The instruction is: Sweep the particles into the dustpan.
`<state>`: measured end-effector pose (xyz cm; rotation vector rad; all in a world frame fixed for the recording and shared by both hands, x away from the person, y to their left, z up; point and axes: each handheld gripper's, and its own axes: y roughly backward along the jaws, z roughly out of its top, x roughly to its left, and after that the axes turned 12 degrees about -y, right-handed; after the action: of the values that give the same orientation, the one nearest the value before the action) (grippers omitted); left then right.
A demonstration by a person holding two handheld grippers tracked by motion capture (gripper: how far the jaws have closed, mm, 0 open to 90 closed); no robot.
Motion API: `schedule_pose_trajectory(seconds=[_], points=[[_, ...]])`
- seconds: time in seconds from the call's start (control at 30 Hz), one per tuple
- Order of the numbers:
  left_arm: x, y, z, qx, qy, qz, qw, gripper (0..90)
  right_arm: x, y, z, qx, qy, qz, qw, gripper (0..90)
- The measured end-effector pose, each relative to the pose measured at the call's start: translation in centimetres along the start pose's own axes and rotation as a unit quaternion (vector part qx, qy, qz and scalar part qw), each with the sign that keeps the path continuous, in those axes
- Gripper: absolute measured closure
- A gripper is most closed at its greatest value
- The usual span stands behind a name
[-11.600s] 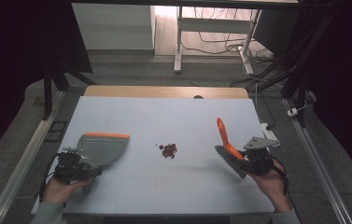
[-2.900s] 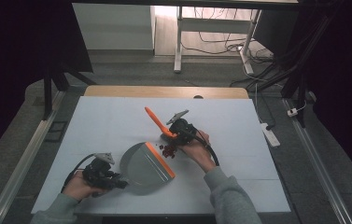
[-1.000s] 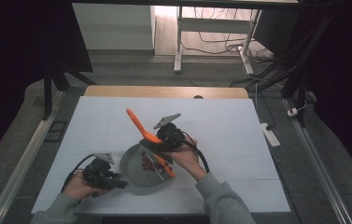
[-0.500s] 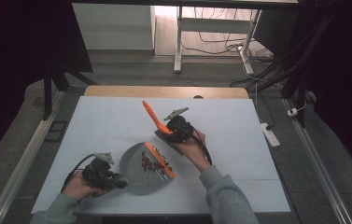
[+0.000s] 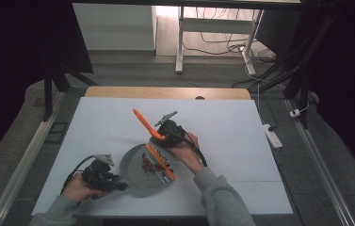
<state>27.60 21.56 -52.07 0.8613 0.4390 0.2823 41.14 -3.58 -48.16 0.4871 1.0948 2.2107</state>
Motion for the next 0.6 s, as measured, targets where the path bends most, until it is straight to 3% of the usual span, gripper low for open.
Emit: schedule_pose_trajectory(seconds=[0.17,0.37,0.4,0.43,0.53,0.6], points=[[0.0,0.0,0.0,0.0,0.0,0.0,1.0,61.9,1.1,0.1,-0.3,0.001,0.015,0.002,0.9999,70.8],[0.0,0.0,0.0,0.002,-0.002,0.0,1.0,61.9,2.1,0.6,-0.6,-0.011,-0.003,0.06,0.9981,70.8],[0.0,0.0,0.0,0.002,-0.002,0.0,1.0,61.9,2.1,0.6,-0.6,-0.011,-0.003,0.06,0.9981,70.8],[0.0,0.0,0.0,0.002,-0.001,0.0,1.0,61.9,2.6,0.9,-0.6,-0.013,0.0,0.08,0.9967,70.8],[0.1,0.0,0.0,0.002,-0.002,0.0,1.0,61.9,2.9,1.4,-0.4,-0.023,0.004,0.099,0.9949,70.8],[0.1,0.0,0.0,0.002,-0.002,0.0,1.0,61.9,2.8,2.4,-0.2,-0.044,0.002,0.088,0.9951,70.8]])
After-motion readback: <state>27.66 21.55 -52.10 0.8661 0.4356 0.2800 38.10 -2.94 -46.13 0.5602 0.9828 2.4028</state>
